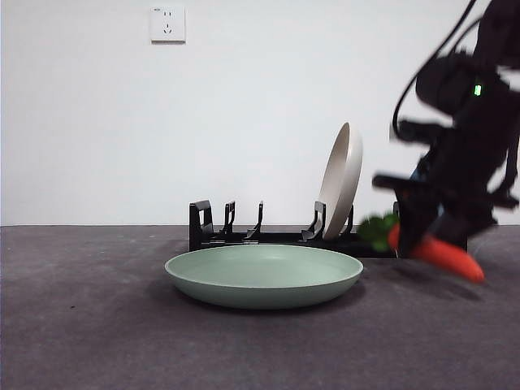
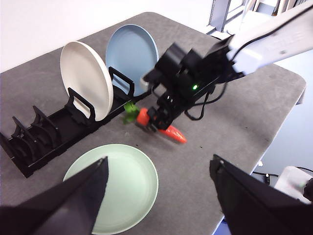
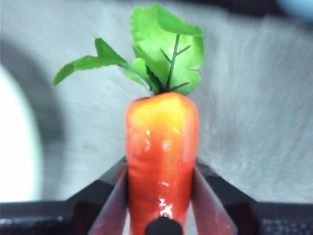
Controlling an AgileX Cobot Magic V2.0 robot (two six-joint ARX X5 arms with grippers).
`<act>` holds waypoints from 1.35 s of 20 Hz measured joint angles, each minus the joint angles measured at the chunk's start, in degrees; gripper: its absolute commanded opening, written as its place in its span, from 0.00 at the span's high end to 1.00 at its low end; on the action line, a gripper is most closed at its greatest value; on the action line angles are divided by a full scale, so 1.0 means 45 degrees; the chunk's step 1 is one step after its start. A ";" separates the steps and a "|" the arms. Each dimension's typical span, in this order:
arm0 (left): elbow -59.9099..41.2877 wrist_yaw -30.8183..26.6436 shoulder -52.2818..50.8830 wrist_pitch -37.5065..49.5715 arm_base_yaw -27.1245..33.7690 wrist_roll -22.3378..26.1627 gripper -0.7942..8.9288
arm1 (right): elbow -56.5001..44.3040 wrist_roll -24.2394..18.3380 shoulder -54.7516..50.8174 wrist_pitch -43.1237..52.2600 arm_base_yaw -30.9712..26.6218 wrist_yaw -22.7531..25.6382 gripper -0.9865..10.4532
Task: Take the green plate from the plate rack,put the plate on the table,take the carrot from the table,put the carrot in the plate
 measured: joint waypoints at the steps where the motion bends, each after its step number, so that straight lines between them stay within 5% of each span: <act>1: 0.0000 0.0000 0.0000 -0.0005 0.0000 0.0000 0.56 | 0.0000 0.0044 -0.0719 0.0010 0.0219 -0.0005 0.92; 5: 0.0000 -0.0005 0.0000 0.0000 0.0000 0.0000 0.56 | 0.0073 0.0505 -0.2278 0.0913 0.2195 -0.0005 0.92; 11: 0.0000 -0.0034 0.0000 -0.0058 0.0000 0.0000 0.56 | 0.0073 0.1200 -0.0282 0.3599 0.4891 0.0471 0.92; 20: 0.0000 -0.0034 0.0000 -0.0549 0.0000 0.0000 0.56 | 0.0073 0.1477 0.2458 0.4425 0.5362 0.0704 0.91; 25: 0.0000 -0.0034 0.0000 -0.0573 0.0000 0.0000 0.56 | 0.0073 0.1477 0.2458 0.4386 0.5372 0.0704 0.44; 27: 0.0000 -0.0034 0.0000 -0.0670 0.0000 0.0000 0.56 | 0.0073 0.1472 0.2429 0.4396 0.5372 0.0699 0.43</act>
